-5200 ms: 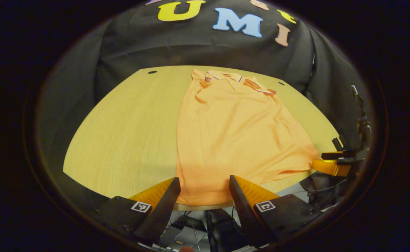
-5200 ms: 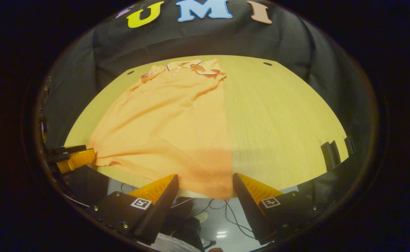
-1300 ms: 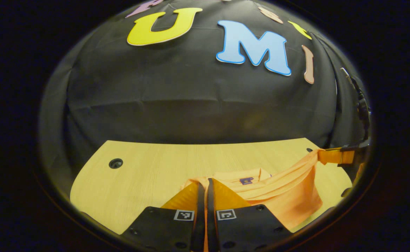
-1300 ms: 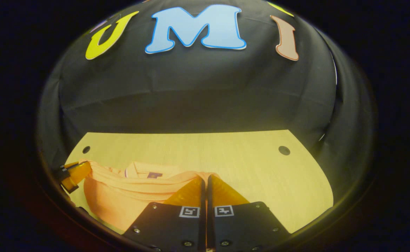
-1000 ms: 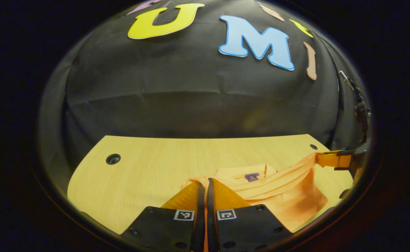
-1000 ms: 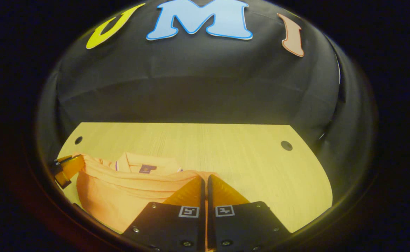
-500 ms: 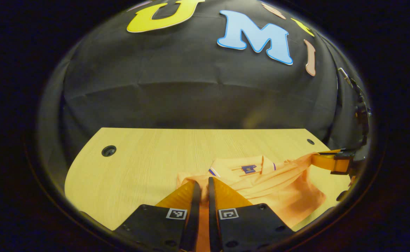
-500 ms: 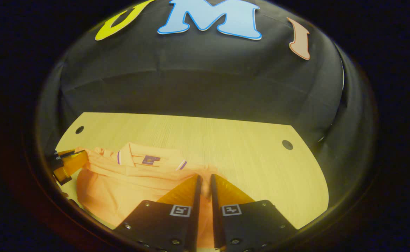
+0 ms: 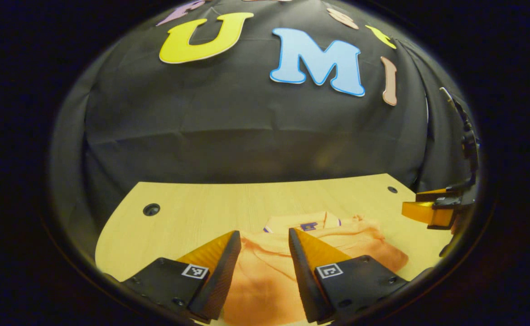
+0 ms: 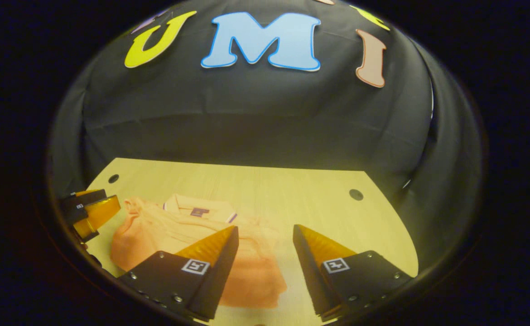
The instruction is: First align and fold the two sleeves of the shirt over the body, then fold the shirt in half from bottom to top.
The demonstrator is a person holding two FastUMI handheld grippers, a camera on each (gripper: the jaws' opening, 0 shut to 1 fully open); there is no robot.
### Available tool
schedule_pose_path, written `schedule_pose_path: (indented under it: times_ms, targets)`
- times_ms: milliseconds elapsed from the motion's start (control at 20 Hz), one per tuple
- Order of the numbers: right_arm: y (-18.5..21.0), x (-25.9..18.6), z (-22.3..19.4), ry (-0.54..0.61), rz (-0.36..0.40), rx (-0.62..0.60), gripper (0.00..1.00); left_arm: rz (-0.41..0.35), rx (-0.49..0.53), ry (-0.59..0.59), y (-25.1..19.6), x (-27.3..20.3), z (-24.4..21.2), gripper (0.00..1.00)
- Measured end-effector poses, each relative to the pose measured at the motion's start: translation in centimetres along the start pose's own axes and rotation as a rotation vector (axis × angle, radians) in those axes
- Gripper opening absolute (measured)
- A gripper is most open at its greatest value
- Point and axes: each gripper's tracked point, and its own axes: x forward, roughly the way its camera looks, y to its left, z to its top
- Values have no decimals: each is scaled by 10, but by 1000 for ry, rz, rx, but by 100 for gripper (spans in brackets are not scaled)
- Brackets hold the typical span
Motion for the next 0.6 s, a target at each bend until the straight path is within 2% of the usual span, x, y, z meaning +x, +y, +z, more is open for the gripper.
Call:
schedule_pose_path:
  times_ms: [50,100,200,300,350,450,500,550,600]
  targets:
    - [-3,-7,4,-19,-2,-3,81,-6,2,-14,-5,-5,6,68]
    - [-5,-15,10,-39,-2,-7,89,-4,5,-27,-10,-12,12,72]
    - [-11,-32,18,-79,-4,-16,94,3,15,-57,-19,-25,22,81]
    - [-14,-48,26,-119,4,-24,94,7,16,-83,-30,-39,31,79]
    - [-16,-56,30,-140,6,-29,94,9,9,-101,-36,-47,36,85]
    - [-19,-75,38,-186,15,-45,95,18,-4,-133,-44,-64,46,90]
    - [-20,-85,42,-207,21,-56,95,21,-13,-153,-50,-73,51,87]
    - [-21,-95,44,-227,24,-67,95,29,-18,-168,-54,-82,54,90]
    - [-22,-105,47,-248,26,-80,95,35,-23,-184,-56,-91,56,87]
